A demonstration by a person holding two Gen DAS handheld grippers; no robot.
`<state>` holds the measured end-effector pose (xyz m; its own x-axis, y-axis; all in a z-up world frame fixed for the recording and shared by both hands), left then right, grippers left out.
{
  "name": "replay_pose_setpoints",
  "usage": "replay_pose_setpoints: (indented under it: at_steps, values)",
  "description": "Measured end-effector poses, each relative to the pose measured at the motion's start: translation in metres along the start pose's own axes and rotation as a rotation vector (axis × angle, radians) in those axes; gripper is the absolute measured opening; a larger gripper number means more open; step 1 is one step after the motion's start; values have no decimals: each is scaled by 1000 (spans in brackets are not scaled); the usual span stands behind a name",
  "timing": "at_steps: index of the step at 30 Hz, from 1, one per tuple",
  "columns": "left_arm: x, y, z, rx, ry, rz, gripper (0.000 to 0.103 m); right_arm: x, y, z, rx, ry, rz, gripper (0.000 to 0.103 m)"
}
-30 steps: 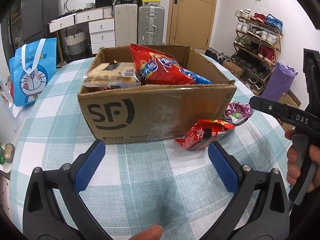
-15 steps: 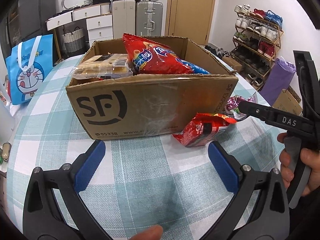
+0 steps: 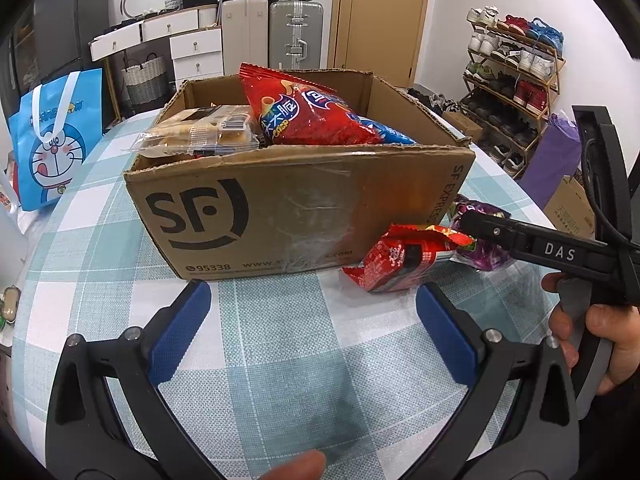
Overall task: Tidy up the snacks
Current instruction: 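Grasp the purple candy bag with the right tool while the left tool grasps the small red bag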
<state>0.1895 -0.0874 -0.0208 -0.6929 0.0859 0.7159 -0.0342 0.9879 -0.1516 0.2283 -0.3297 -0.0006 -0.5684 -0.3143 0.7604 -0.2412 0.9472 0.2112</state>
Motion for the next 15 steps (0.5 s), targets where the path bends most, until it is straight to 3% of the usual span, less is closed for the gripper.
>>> replay_pose_setpoints:
  at_steps: [8,11,15]
  values:
    - [-1,-1,1,0,1,-1,102,-4,13,4,52,33,-47,80]
    - [-1,-1,0,0,1,-1,102,-4,18,5,74,30,-66,62]
    - [-1,0,2,-2,1,-2,102,0,17,6,75,13,-87,55]
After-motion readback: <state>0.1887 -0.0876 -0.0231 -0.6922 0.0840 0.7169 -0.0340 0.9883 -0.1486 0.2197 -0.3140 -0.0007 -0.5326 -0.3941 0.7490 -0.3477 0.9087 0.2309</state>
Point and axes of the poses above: each gripper's, at about its wrist camera, not at the fingertips, and x roughly against the way its jaws point, y to its left, z to its underside, the point moved 2 cm from there along -x, roughly the way its jaws point, and after that the axes turned 7 degrees about x, right-handed, at the moved point
